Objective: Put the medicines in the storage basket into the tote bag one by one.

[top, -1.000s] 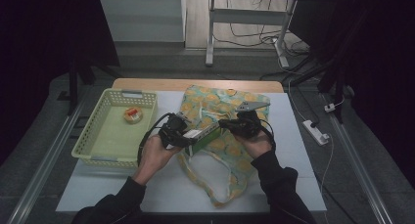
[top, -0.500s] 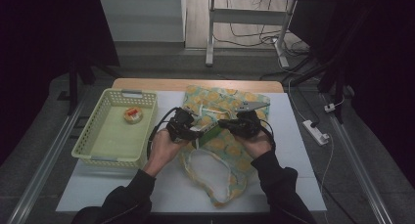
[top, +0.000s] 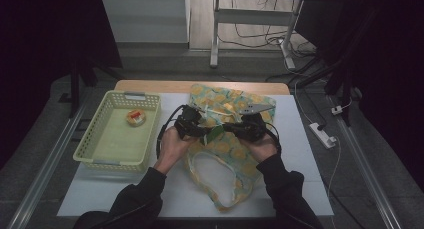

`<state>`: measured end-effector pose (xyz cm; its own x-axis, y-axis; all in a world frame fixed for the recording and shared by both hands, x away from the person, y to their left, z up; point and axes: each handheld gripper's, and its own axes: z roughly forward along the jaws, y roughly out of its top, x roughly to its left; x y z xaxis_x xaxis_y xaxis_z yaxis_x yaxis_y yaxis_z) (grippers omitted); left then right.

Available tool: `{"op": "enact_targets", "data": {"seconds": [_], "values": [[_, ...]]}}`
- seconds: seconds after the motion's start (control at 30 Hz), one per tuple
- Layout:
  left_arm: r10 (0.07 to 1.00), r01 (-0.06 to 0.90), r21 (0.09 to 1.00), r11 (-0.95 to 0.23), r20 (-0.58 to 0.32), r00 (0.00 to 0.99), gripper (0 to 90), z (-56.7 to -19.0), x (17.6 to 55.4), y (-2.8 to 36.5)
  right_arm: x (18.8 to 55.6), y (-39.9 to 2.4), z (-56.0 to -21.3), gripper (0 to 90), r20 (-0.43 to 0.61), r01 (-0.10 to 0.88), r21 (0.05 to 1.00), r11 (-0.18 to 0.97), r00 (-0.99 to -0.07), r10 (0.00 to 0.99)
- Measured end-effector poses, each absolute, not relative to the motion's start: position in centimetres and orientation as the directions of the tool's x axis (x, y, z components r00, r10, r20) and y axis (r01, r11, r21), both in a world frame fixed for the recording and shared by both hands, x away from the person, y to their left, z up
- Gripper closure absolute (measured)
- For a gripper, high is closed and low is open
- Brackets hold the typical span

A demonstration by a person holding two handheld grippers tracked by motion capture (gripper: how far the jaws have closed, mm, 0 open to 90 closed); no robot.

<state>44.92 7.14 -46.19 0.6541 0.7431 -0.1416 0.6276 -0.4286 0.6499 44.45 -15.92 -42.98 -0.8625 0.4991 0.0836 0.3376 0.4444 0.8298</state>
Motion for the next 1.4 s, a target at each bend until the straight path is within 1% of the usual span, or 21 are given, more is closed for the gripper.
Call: {"op": "enact_targets", "data": {"seconds": [0.33, 0.67, 0.77, 0.9, 0.97, 1.1, 1.23, 1.4], "values": [[0.771, 0.628, 0.66, -0.413, -0.114, 0.627, 61.3, -46.8, 45.9, 7.0, 44.5, -15.9, -43.0, 89.4, 0.085, 0.339, 0.829, 0.445, -0.862, 0.5], [0.792, 0.639, 0.659, -0.396, -0.107, 0.601, 61.2, -47.6, 46.5, 7.4, 44.5, -15.9, -43.2, 89.4, 0.086, 0.342, 0.825, 0.45, -0.863, 0.499], [0.792, 0.639, 0.666, -0.384, -0.118, 0.599, 61.1, -47.8, 46.6, 7.6, 44.5, -15.8, -43.3, 89.4, 0.085, 0.344, 0.822, 0.455, -0.863, 0.499], [0.786, 0.63, 0.665, -0.402, -0.102, 0.609, 60.0, -47.8, 46.6, 7.6, 44.6, -15.8, -43.4, 89.3, 0.083, 0.344, 0.821, 0.457, -0.863, 0.499], [0.783, 0.624, 0.674, -0.395, -0.109, 0.612, 56.7, -47.7, 46.5, 7.6, 44.6, -15.8, -43.4, 89.3, 0.084, 0.344, 0.821, 0.455, -0.862, 0.5], [0.778, 0.607, 0.682, -0.408, -0.089, 0.622, 47.2, -47.2, 45.9, 7.4, 44.6, -15.8, -43.4, 89.3, 0.083, 0.344, 0.821, 0.456, -0.862, 0.499], [0.769, 0.597, 0.676, -0.432, -0.069, 0.635, 39.7, -46.7, 45.3, 7.2, 44.6, -15.9, -43.4, 89.3, 0.084, 0.344, 0.822, 0.453, -0.861, 0.501], [0.753, 0.589, 0.681, -0.435, -0.083, 0.653, 34.6, -46.2, 44.3, 7.3, 44.6, -16.0, -43.3, 89.3, 0.082, 0.344, 0.823, 0.453, -0.859, 0.505]]}}
